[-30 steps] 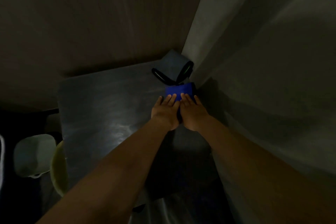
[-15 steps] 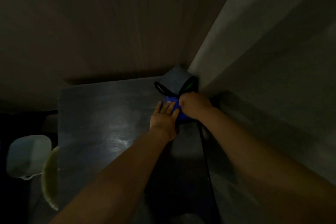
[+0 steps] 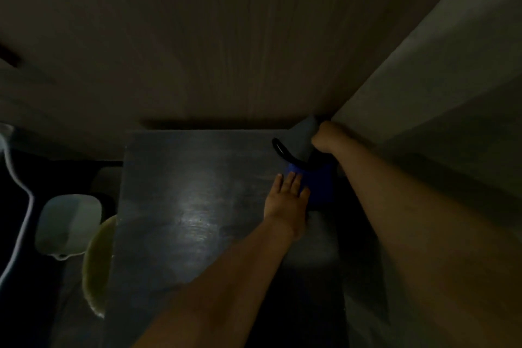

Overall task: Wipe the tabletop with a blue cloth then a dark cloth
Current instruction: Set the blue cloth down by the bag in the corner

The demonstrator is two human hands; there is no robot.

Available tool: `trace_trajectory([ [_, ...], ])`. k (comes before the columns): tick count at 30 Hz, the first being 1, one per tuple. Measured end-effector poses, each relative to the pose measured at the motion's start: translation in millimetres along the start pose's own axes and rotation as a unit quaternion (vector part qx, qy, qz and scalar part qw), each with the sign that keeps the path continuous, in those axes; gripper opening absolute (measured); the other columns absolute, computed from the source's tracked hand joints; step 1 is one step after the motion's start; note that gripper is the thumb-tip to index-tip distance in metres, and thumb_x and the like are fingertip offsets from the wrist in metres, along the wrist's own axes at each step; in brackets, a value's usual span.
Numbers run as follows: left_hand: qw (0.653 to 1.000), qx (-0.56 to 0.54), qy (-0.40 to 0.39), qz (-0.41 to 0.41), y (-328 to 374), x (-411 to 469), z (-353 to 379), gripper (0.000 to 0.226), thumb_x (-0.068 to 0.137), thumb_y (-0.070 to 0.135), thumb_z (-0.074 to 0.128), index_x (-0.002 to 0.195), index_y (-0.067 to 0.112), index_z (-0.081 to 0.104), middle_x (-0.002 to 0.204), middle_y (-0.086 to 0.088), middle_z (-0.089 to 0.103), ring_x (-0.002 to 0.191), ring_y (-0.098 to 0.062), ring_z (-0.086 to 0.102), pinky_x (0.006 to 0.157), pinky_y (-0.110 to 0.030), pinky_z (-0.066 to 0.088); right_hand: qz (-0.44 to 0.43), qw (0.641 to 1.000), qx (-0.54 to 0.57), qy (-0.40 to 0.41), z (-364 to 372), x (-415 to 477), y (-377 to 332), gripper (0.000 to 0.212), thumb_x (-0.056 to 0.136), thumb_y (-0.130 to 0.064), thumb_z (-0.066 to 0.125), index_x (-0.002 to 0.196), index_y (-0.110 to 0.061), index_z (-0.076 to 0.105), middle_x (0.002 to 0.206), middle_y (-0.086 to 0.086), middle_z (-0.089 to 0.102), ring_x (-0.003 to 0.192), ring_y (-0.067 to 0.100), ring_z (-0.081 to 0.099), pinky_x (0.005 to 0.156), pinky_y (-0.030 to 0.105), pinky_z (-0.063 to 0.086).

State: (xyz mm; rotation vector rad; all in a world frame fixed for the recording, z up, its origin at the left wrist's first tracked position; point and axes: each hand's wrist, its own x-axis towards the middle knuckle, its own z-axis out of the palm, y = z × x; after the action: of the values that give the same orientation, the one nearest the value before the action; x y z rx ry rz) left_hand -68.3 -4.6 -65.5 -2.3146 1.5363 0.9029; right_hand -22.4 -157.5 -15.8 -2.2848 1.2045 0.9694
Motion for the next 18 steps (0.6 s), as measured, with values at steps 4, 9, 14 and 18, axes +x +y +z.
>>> trace_trajectory([
  [4, 0.999, 0.000, 0.046, 0.009, 3, -2, 3, 0.067, 0.100, 0.040, 0.038, 0.153, 0.013, 0.008, 0.160, -0.016, -0.001, 0.148, -0.031, -0.004, 0.120, -0.043, -0.002, -0.012, 0.999, -0.009, 0.041, 1, 4, 0, 0.023, 0.099, -0.017, 0.046, 0.110, -0.002, 0.060, 0.133, 0.019, 0.054, 0.110, 0.030, 0.056, 0.088, 0.035, 0.047],
  [9, 0.997, -0.022, 0.079, 0.017, 18, -3, 13, 0.072, 0.099, 0.035, 0.039, 0.152, 0.003, 0.001, 0.160, -0.018, 0.000, 0.147, -0.032, -0.005, 0.121, -0.039, -0.001, -0.042, 0.990, 0.095, 0.097, -18, -7, -9, 0.031, 0.097, -0.017, 0.049, 0.125, -0.005, 0.054, 0.125, 0.017, 0.055, 0.114, 0.032, 0.056, 0.075, 0.028, 0.041],
  [14, 0.995, -0.085, 0.043, -0.020, 24, 5, 13, 0.080, 0.099, 0.042, 0.038, 0.150, 0.001, -0.008, 0.159, -0.018, -0.014, 0.147, -0.031, -0.010, 0.120, -0.039, 0.000, -0.059, 0.957, 0.279, 0.043, -43, -21, -9, 0.036, 0.093, -0.011, 0.051, 0.128, -0.002, 0.053, 0.125, 0.015, 0.055, 0.111, 0.031, 0.055, 0.075, 0.028, 0.043],
  [18, 0.996, -0.074, 0.036, -0.041, 21, 14, 4, 0.086, 0.098, 0.048, 0.039, 0.150, 0.001, -0.011, 0.157, -0.015, -0.021, 0.146, -0.029, -0.017, 0.119, -0.039, -0.003, -0.011, 0.879, 0.475, -0.046, -48, -32, 0, 0.012, 0.093, -0.012, 0.052, 0.104, -0.010, 0.055, 0.107, 0.013, 0.056, 0.096, 0.028, 0.058, 0.067, 0.033, 0.049],
])
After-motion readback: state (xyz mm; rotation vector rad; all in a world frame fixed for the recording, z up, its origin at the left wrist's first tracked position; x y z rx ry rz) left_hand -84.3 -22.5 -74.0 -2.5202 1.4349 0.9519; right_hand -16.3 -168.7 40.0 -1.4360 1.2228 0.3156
